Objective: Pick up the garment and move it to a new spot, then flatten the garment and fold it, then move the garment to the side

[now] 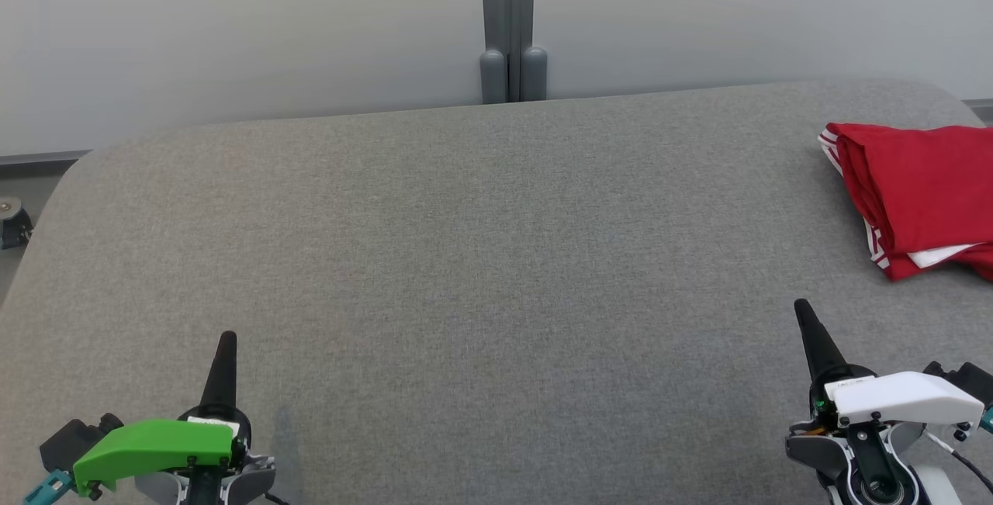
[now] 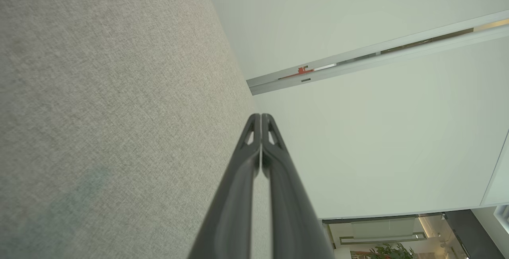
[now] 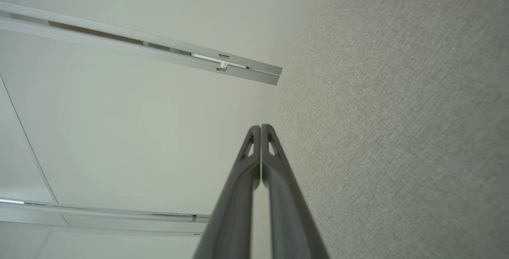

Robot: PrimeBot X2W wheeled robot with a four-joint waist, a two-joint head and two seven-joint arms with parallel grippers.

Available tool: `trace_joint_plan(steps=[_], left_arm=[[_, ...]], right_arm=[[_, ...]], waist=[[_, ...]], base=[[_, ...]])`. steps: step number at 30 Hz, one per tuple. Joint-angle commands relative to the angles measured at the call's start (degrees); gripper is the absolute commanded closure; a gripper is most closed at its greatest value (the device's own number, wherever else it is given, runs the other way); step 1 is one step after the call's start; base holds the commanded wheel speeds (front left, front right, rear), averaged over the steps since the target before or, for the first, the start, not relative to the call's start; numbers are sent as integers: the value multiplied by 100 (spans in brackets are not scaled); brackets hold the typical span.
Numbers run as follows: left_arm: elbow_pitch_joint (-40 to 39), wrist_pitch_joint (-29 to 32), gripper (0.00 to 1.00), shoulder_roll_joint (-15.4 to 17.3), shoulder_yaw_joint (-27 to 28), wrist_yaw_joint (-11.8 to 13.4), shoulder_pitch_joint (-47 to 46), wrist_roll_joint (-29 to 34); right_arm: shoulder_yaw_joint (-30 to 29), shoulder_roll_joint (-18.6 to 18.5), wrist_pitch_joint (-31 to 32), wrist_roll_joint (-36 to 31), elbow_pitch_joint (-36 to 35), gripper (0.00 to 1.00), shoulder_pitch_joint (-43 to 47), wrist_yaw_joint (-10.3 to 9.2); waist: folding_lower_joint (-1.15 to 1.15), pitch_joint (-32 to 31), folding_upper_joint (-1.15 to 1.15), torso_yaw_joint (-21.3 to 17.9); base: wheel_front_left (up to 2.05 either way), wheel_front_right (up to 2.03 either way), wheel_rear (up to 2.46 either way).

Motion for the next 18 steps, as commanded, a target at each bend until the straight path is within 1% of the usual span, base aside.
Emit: trace_joint_plan(steps=[1, 18], left_arm=[[-48, 40, 100, 7, 40, -52, -130, -149], [-92, 241, 100, -6, 198, -154, -206, -843]], right_arm=[[-26, -31, 48, 150, -59, 100, -131, 4], [-99, -35, 242, 902, -73, 100, -184, 3]], waist=[[0, 2, 0, -5], [0, 26, 0, -60]], base=[[0, 0, 0], [0, 0, 0]])
